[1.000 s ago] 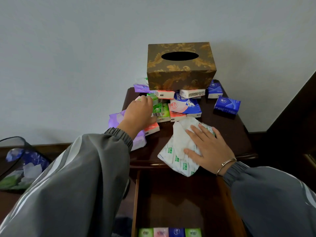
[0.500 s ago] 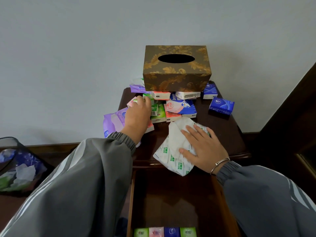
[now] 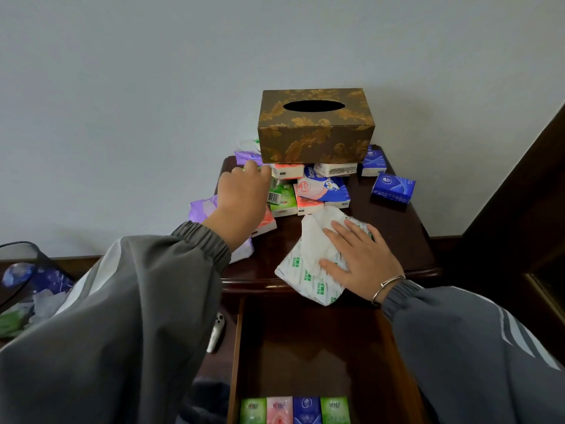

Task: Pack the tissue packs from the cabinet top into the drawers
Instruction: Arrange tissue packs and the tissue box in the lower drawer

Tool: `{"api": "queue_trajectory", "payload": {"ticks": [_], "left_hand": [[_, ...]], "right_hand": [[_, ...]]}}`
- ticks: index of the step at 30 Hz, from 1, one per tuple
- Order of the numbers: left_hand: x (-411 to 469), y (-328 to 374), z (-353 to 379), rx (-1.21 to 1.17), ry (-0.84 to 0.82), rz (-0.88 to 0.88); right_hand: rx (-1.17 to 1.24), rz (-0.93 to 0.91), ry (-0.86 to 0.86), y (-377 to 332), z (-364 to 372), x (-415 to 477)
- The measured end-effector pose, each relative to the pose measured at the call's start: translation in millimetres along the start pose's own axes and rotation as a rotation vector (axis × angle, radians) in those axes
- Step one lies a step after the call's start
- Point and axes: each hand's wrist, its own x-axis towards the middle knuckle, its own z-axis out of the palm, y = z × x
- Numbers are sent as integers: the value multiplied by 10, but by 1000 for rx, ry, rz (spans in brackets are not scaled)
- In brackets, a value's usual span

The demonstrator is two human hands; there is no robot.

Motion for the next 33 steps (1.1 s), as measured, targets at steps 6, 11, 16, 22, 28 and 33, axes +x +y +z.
{"api": "queue_trajectory", "payload": {"ticks": [6, 11, 16, 22, 28, 33], "left_hand": [[-356, -235, -222, -159, 123, 15], [-752, -327, -151, -460, 353, 202], [-1173, -199, 42, -734, 333, 406], [-1648, 16, 66, -783, 332, 568], [-2017, 262, 51, -946, 294, 547], [-2369, 619, 232, -1192, 251, 435]], "right_hand": [[6, 0, 3, 14, 13, -3], [110, -14, 80, 12, -43, -55], [541, 18, 511, -172, -314, -275], [1554, 381, -148, -551, -822, -575], [1866, 399, -303, -553, -907, -1080], [1868, 561, -470, -576, -740, -1474]]}}
